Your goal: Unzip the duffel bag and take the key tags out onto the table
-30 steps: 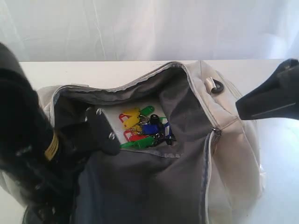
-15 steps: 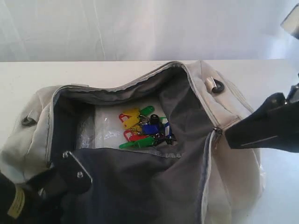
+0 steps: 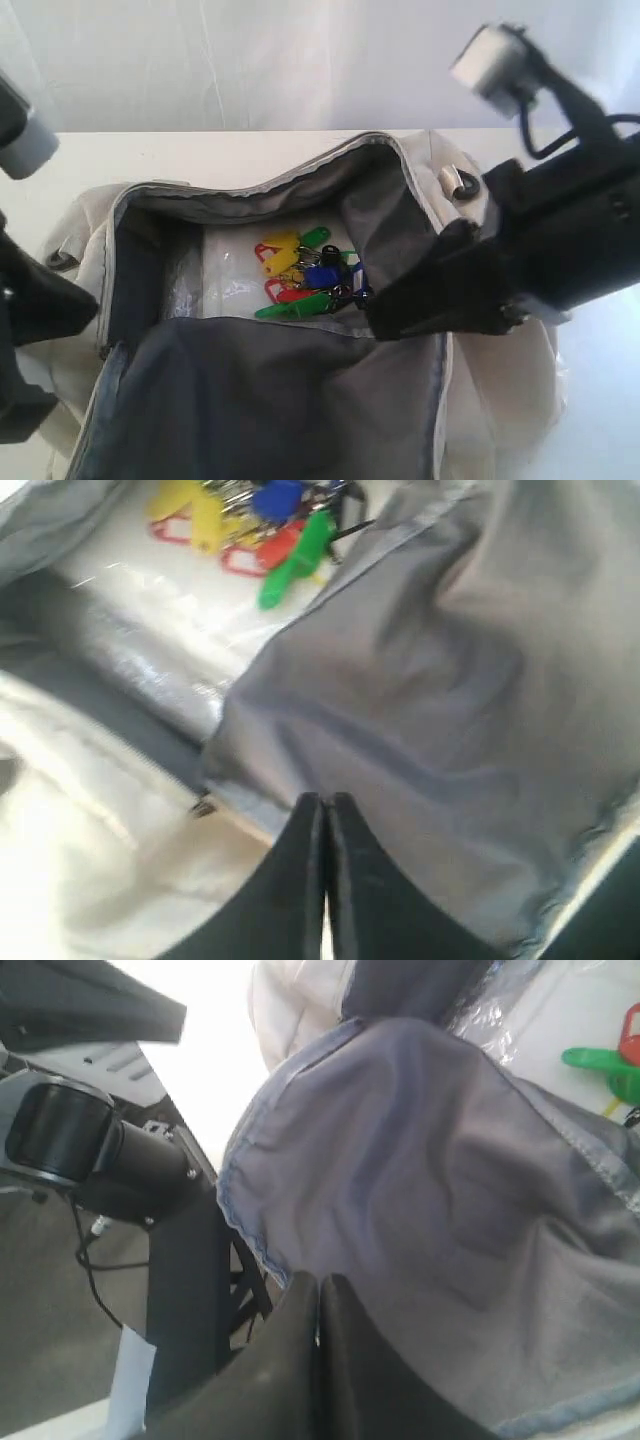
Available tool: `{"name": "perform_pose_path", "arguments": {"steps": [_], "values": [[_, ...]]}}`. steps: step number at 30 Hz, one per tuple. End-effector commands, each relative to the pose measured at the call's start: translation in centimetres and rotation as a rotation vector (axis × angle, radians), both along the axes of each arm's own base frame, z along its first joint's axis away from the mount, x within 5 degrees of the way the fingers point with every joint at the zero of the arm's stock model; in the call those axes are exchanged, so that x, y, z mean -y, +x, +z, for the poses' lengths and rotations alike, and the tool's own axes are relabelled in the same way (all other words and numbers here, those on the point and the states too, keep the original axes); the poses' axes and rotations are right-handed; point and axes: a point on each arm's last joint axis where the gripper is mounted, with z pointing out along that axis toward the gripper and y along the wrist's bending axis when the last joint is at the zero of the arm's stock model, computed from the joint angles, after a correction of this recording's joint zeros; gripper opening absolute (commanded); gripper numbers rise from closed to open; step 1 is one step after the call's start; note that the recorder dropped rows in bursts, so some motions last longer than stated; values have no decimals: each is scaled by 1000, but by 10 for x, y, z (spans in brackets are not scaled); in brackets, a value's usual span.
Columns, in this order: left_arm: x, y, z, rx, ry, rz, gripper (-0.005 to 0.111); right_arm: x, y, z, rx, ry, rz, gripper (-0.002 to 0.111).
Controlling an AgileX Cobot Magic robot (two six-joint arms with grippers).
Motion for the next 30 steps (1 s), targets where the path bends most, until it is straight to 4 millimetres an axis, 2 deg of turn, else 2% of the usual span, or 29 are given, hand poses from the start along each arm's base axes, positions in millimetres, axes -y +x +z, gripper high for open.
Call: {"name": "perform_pose_path", "arguments": {"steps": [1, 4, 6, 9, 14, 16, 17, 19, 20, 21, 23, 25, 26, 30], "values": [[-15, -1, 1, -8, 87, 103, 0, -15, 13, -33, -92, -179, 46, 0], [-20, 2, 1, 16, 122, 153, 0, -10, 18, -58, -238, -394, 4, 0], [-26, 6, 2, 25, 135, 198, 0, -7, 20, -70, -280, -478, -15, 0], [-35, 12, 1, 16, 135, 253, 0, -4, 21, -82, -294, -513, -40, 0], [-51, 29, -5, -103, 25, 239, 0, -1, 21, -115, -281, -523, -110, 0], [-54, 41, -11, -188, -48, 170, 0, 0, 20, -115, -278, -519, -115, 0], [-56, 46, -12, -223, -86, 140, 0, 0, 20, -112, -273, -517, -107, 0], [-63, 66, 4, -326, -282, 9, 0, -1, 17, -77, -185, -472, -94, 0], [-66, 74, 12, -310, -327, -2, 0, 0, 15, -60, -132, -447, -100, 0], [-74, 84, 21, -276, -348, 23, 0, 1, 10, -37, -54, -409, -116, 0], [-83, 92, 22, -274, -305, 73, 0, 10, -2, -3, 72, -394, -150, 0], [-87, 96, 15, -290, -276, 117, 4, 21, -16, 17, 152, -396, -218, 0], [-87, 100, 9, -292, -292, 129, 10, 25, -19, 20, 174, -407, -241, 0], [-92, 114, -21, -324, -270, 189, 56, 33, -32, 27, 195, -430, -266, 0]]}}
